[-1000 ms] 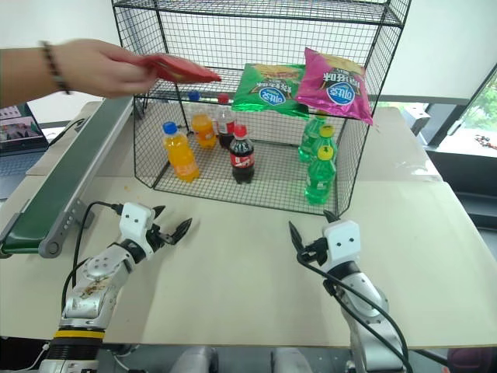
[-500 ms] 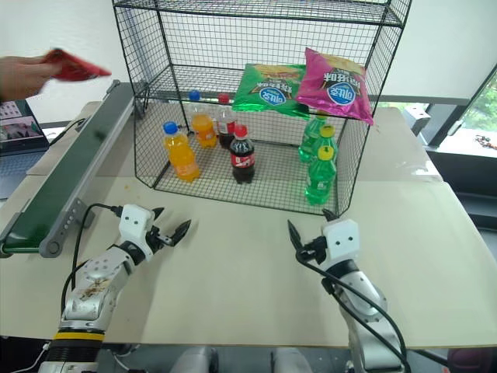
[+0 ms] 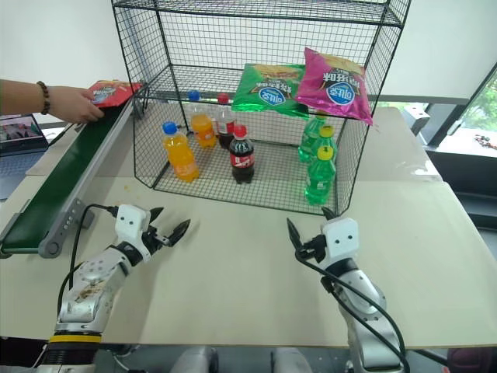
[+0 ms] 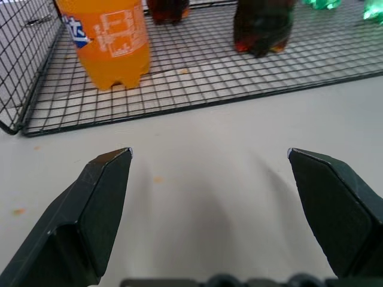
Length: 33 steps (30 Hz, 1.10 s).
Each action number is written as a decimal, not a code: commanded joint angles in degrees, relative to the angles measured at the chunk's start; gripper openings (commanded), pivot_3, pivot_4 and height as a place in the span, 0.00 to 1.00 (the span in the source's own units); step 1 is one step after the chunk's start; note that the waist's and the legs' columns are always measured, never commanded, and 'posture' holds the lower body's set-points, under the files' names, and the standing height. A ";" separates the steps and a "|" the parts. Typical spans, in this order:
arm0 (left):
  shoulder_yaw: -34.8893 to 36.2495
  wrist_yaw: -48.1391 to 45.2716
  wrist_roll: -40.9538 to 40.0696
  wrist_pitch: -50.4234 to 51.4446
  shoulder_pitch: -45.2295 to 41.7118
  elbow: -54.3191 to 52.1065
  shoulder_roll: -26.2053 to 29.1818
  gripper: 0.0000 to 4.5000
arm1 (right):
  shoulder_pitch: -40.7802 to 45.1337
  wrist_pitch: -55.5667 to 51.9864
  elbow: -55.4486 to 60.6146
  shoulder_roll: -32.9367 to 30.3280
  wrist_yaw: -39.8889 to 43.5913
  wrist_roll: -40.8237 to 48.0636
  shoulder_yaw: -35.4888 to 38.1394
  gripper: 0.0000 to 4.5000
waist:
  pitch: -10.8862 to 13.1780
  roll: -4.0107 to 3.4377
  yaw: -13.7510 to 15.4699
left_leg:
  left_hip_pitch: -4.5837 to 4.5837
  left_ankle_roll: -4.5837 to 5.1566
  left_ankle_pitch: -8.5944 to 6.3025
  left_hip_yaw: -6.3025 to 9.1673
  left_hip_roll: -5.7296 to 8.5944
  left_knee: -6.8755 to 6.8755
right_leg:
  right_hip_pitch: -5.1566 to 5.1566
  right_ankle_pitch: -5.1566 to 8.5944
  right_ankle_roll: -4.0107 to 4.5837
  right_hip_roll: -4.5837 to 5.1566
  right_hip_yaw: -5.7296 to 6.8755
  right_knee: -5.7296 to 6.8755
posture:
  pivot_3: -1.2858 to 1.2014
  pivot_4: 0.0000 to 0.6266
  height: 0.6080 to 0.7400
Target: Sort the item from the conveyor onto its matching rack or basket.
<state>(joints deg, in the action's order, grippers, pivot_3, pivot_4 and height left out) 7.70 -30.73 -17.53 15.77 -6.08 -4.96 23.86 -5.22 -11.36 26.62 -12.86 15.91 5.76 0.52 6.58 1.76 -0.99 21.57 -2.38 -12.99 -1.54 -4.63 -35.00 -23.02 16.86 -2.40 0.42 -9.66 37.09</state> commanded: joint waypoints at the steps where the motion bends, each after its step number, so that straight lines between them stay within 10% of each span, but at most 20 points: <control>1: 2.30 -2.12 -3.73 2.49 0.80 -5.81 2.08 0.99 | 1.63 0.41 1.11 -0.85 0.97 0.96 0.40 1.00 | 0.00 0.00 -0.02 | 0.00 0.00 0.00 0.00 0.00 0.00 | 0.00 0.00 0.00 0.00 0.00 0.00 | 0.52 0.24 1.00; 7: 12.77 -0.27 -18.75 16.04 4.54 -16.41 4.60 0.99 | 6.83 -1.83 2.37 -4.75 7.65 5.96 0.59 1.00 | 0.00 0.00 -0.41 | 0.01 0.01 -0.01 0.00 -0.02 -0.01 | -0.01 0.00 0.00 0.00 0.00 0.00 | 0.52 0.24 1.00; 19: 47.21 35.22 -72.38 24.51 10.94 -15.45 1.32 0.99 | 27.54 -3.95 -6.28 -7.88 28.03 19.87 -5.09 1.00 | 0.01 0.02 -1.49 | -0.20 0.15 -0.10 0.41 -0.05 -0.15 | 0.43 0.00 0.00 0.04 0.41 -0.04 | 0.52 0.24 1.00; 33: 55.13 40.59 -94.62 18.65 22.67 -3.19 1.67 0.99 | 42.03 -5.51 -11.42 -5.04 44.84 27.79 -11.21 1.00 | 0.01 0.05 -0.95 | -0.24 0.10 -0.10 1.04 -0.06 -0.24 | 0.73 0.16 0.28 0.07 1.14 -0.06 | 0.52 0.24 1.00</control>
<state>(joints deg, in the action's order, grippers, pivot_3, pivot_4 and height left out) 61.32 10.59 -110.42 34.98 16.14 -8.47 24.05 35.77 -16.79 14.85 -18.20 59.68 32.19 -11.00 6.59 1.81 -1.93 21.33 -2.27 -13.08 -0.46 -4.69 -35.23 -22.28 17.04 -2.10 0.49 -8.49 37.03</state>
